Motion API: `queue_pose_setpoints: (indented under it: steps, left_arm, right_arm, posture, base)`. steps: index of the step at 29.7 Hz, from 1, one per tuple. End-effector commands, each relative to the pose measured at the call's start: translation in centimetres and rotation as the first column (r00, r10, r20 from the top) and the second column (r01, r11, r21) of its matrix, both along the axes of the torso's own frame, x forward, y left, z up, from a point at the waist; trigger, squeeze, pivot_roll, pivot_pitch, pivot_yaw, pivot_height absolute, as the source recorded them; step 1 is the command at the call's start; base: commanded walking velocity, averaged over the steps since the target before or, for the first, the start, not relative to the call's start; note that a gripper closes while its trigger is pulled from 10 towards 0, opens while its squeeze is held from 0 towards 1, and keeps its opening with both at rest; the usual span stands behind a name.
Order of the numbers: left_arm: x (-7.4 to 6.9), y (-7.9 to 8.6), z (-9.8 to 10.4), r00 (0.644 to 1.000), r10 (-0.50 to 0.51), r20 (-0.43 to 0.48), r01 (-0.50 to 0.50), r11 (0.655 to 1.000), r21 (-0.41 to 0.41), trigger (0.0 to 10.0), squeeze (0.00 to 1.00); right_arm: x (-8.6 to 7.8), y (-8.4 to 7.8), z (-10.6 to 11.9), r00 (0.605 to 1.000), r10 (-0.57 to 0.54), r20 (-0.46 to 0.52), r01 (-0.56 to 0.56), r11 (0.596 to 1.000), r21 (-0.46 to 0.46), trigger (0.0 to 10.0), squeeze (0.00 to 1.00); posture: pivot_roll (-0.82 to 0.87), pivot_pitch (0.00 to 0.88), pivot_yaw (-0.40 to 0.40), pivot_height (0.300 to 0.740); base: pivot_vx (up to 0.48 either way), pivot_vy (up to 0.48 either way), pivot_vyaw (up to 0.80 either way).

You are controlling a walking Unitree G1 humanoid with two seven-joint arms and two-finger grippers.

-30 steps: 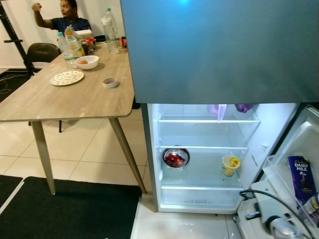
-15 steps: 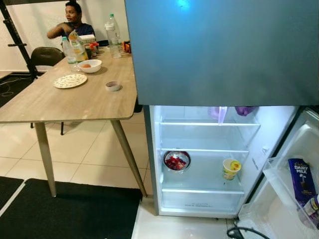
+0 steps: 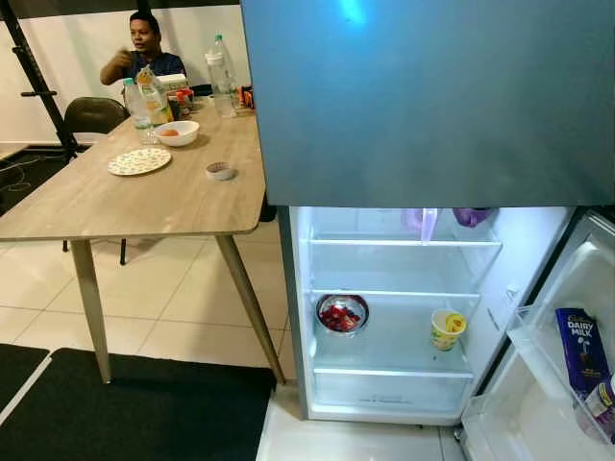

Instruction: Restocking fridge

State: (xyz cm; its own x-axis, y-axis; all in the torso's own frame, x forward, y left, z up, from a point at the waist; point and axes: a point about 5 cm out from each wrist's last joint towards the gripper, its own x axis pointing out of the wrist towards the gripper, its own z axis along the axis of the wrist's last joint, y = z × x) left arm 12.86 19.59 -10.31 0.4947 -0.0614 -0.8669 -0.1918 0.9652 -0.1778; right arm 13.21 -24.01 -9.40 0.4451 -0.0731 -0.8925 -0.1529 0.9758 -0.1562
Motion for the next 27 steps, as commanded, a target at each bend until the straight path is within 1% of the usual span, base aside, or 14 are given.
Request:
queue_pose_setpoints:
  steps: [1,12,27]
  left_arm:
    - [-0.18,0.59,0.02,1.0,-0.004,-0.009,0.004,1.0,0.018,10.0,0.0]
    - [-0.26,0.59,-0.01,1.0,-0.011,-0.013,0.011,1.0,0.017,10.0,0.0]
    - [-0.31,0.52,-0.03,1.0,-0.015,-0.013,0.016,1.0,0.014,10.0,0.0]
  right_arm:
    - [-0.31,0.17,-0.16,1.0,0.014,-0.016,-0.014,1.0,-0.008,10.0,0.0]
    - [-0.48,0.78,-0.36,1.0,0.015,-0.023,-0.015,1.0,0.011,10.0,0.0]
    - [-0.77,0.9,-0.47,0.999,0.018,-0.03,-0.018,1.0,0.02,10.0,0.0]
  posture:
    - [-0.07,0.0,0.022,0.74]
    - [-0.06,0.0,0.021,0.74]
    - [-0.06,0.0,0.021,0.74]
  base:
    - [0.0,0.0,0.0]
    - [0.0,0.0,0.0]
    - [0.0,0.0,0.0]
